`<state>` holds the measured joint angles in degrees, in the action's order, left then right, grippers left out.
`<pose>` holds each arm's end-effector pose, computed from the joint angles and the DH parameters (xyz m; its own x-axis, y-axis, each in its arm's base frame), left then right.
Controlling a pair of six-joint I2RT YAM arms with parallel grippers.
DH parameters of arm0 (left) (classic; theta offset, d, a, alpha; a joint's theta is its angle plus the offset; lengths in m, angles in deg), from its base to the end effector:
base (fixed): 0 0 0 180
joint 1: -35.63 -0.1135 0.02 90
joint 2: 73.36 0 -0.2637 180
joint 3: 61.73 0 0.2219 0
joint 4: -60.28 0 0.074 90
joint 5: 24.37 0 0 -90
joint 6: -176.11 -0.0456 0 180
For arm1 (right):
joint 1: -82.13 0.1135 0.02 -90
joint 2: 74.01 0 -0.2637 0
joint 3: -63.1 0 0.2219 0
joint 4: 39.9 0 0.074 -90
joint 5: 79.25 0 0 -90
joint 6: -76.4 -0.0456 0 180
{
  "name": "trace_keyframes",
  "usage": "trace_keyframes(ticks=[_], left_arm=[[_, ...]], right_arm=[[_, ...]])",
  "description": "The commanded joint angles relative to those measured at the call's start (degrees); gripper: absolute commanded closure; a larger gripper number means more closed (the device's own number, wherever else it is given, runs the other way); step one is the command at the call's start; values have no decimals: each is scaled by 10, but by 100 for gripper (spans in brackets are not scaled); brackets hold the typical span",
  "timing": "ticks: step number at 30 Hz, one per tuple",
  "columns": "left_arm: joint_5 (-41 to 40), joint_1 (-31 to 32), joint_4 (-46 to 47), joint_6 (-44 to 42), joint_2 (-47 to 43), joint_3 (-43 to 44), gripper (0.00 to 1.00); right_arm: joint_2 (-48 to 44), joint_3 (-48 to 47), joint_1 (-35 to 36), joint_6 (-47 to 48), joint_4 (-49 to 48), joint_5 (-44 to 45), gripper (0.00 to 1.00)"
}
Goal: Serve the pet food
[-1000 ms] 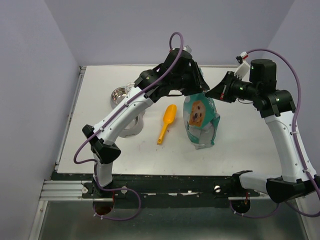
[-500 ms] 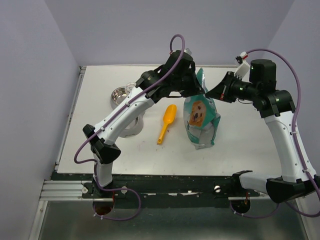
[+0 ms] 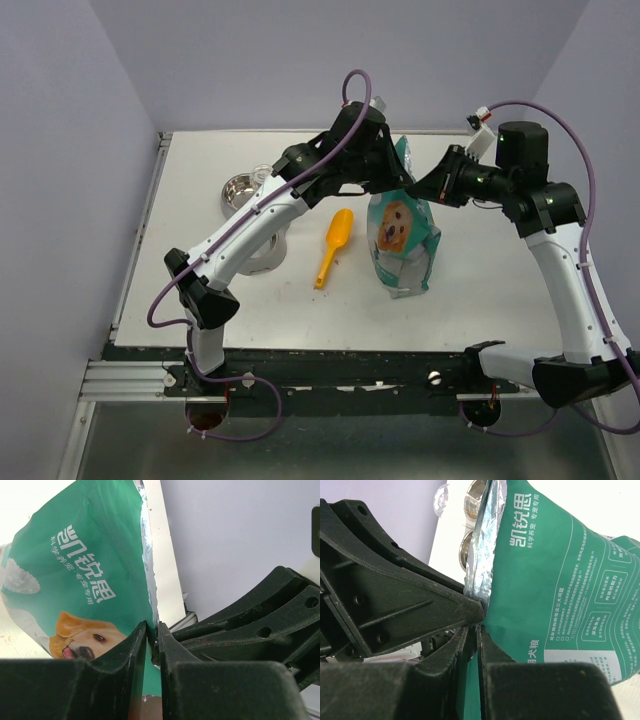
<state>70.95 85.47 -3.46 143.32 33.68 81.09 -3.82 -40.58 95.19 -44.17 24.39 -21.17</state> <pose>0.2436 -0.2953 0.4394 -0.8479 -0.2932 -0.4418 0.1865 0.6151 -0.7661 0.2016 0.0715 0.4263 -0.7520 0.2687 -0.6019 -0.2924 0.6824 0.6700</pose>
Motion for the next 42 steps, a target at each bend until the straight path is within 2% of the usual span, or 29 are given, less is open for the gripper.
trace_keyframes(ticks=[1, 2, 4, 7, 11, 14, 22, 27, 30, 32, 34, 36, 42], left_arm=[[25, 1, 20, -7, -17, -4, 76], [24, 0, 18, -7, -18, -5, 76], [23, -1, 16, -9, -24, -10, 76], [15, -3, 18, -14, -40, -31, 73], [14, -6, 29, -10, -61, -62, 60], [10, -8, 22, -10, -67, -68, 59], [7, -9, 6, -6, -57, -60, 84], [5, -8, 4, -3, -59, -69, 90], [13, -8, 23, -9, -61, -73, 100], [25, -7, 44, -11, -59, -75, 100], [43, -7, 69, -4, -61, -86, 100], [43, -5, 81, 5, -62, -93, 100], [21, 2, 70, 2, -61, -80, 100]], right_arm=[[-8, 22, 3, -20, -38, -59, 81], [-10, 27, 3, -26, -44, -63, 84], [-11, 31, 3, -28, -49, -60, 98], [-16, 27, 4, -20, -41, -37, 99], [-17, 20, 3, -8, -25, -4, 100], [-21, 21, 4, -9, -28, -2, 100], [-22, 22, 2, -7, -28, -3, 100], [-18, 17, 3, 3, -21, 2, 100], [-15, 15, 4, 9, -19, -4, 100], [-14, 18, 5, 8, -25, -11, 99], [-15, 25, 4, 2, -34, -20, 90], [-16, 32, 4, -5, -48, -25, 87], [-16, 42, 4, -23, -90, -47, 78]])
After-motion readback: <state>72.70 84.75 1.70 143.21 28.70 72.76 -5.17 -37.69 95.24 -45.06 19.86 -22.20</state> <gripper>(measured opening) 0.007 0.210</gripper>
